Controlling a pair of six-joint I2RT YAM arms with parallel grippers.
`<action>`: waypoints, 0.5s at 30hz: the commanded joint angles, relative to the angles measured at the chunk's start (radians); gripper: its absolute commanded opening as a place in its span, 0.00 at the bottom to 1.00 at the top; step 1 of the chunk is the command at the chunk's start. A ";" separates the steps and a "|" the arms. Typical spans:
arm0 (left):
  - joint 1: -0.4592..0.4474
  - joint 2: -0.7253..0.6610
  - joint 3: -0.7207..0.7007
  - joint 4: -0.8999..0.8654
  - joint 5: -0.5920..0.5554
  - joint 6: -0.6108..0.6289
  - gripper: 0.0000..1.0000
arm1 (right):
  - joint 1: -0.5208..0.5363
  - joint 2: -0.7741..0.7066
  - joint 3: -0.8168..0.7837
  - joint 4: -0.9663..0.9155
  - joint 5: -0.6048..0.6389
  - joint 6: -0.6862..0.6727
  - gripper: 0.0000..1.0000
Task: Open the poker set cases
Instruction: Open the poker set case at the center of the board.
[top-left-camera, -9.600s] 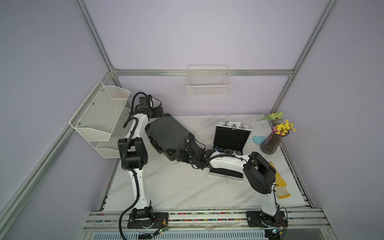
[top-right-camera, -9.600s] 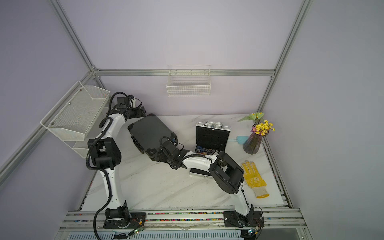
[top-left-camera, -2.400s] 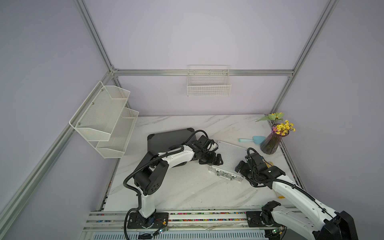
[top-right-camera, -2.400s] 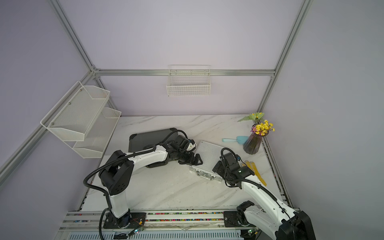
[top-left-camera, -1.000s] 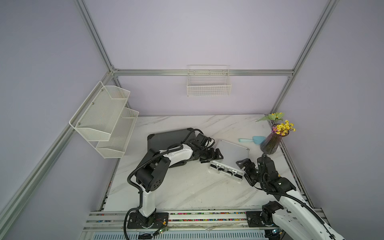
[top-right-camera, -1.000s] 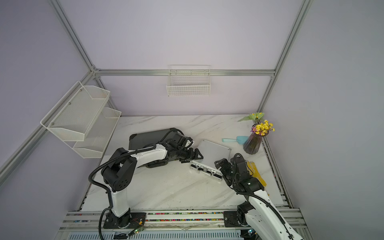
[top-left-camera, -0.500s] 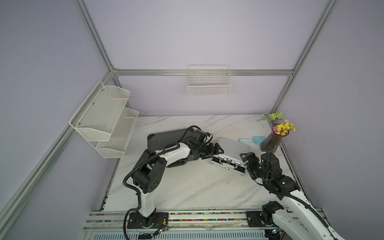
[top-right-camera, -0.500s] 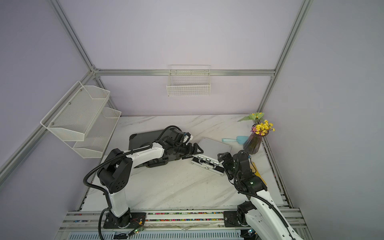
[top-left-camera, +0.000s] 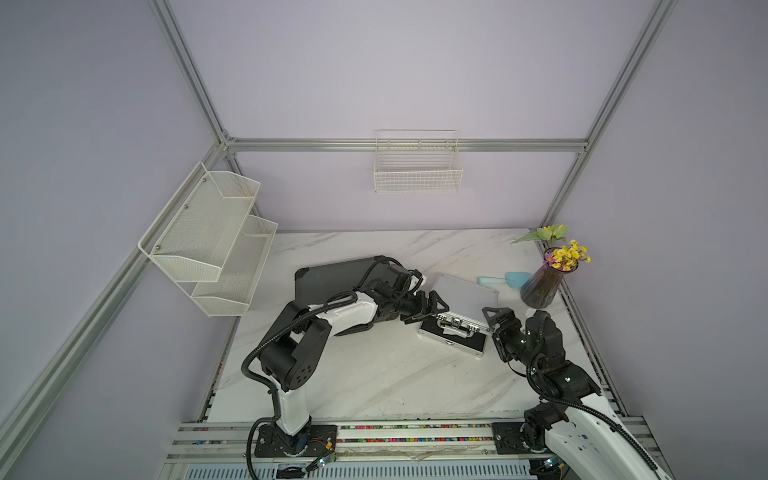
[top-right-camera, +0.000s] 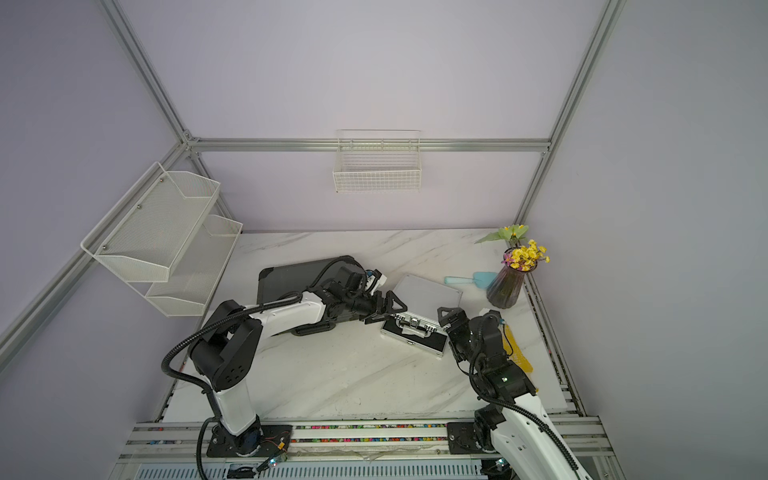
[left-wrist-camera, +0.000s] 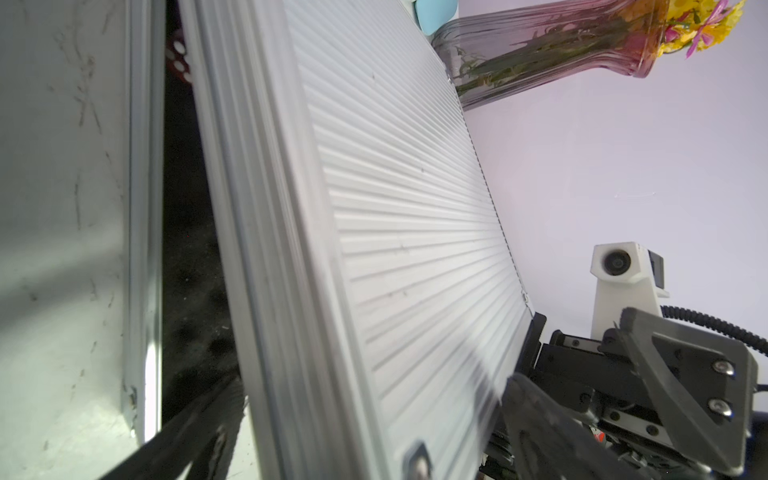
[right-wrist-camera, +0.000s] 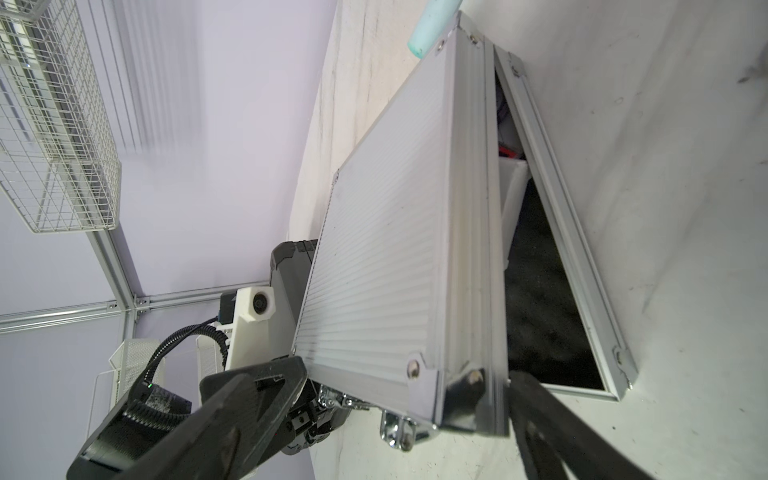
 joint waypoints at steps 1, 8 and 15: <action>0.011 -0.088 -0.060 0.080 0.013 -0.017 0.98 | 0.005 -0.014 -0.027 0.087 -0.007 0.051 0.97; 0.018 -0.115 -0.046 0.098 0.035 -0.027 0.98 | 0.005 -0.009 -0.006 0.108 0.005 0.058 0.97; 0.051 -0.165 0.038 -0.012 0.017 0.082 0.98 | 0.005 -0.010 0.055 0.105 0.049 0.073 0.97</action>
